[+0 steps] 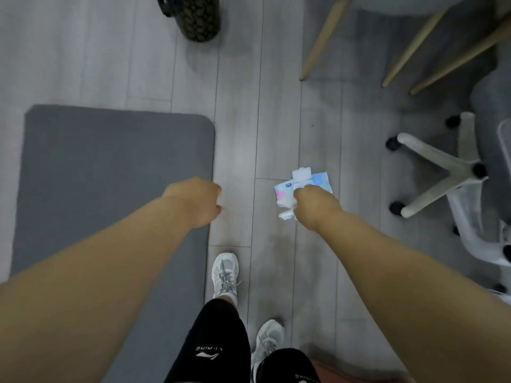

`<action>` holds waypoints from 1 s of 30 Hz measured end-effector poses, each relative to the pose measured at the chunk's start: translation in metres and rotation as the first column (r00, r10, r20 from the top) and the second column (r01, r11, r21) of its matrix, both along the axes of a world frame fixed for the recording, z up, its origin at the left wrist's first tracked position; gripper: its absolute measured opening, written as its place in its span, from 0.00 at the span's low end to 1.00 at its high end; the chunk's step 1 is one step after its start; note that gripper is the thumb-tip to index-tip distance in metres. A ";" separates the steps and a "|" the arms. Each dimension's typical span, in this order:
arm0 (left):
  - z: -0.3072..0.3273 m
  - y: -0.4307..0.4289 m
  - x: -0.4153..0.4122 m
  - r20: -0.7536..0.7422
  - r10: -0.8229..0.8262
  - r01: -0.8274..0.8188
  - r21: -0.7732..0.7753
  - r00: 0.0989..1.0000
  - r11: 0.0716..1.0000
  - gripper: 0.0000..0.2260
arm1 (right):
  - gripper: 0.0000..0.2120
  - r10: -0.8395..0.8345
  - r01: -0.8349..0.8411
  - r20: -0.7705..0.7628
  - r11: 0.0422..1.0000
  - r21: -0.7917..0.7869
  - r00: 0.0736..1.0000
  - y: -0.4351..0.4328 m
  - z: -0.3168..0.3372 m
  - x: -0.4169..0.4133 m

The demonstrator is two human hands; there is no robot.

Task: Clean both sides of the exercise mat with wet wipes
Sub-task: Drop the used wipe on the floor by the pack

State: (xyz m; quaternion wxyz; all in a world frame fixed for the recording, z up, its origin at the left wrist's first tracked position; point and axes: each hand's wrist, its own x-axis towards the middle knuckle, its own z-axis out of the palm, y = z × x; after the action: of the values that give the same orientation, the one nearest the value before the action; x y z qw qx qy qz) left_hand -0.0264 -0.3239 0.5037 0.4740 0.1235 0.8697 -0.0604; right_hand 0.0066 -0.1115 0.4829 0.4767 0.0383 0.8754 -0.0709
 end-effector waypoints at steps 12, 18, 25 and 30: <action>0.174 -0.051 -0.120 -0.058 0.139 -0.138 0.010 0.989 0.990 0.21 | 0.13 0.019 -0.040 -0.186 0.993 -0.109 0.982 -0.040 0.189 -0.142; 0.199 -0.044 -0.186 -0.108 0.198 -0.194 0.040 0.974 0.980 0.19 | 0.13 0.007 -0.034 -0.321 0.996 -0.078 0.947 -0.022 0.200 -0.215; 0.209 -0.044 -0.286 -0.182 0.313 -0.305 0.072 0.932 0.950 0.19 | 0.09 0.100 -0.131 -0.409 0.990 -0.047 0.907 -0.004 0.202 -0.328; 0.205 -0.060 -0.347 -0.158 0.401 -0.394 0.077 0.902 0.916 0.20 | 0.11 0.118 -0.146 -0.414 0.989 -0.038 0.903 -0.018 0.205 -0.415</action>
State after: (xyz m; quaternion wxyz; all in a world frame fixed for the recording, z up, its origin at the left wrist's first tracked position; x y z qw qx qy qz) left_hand -0.3736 -0.3841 0.7085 0.3973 -0.0521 0.9151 0.0459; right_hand -0.4083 -0.1299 0.6880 0.2871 -0.0531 0.9535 -0.0747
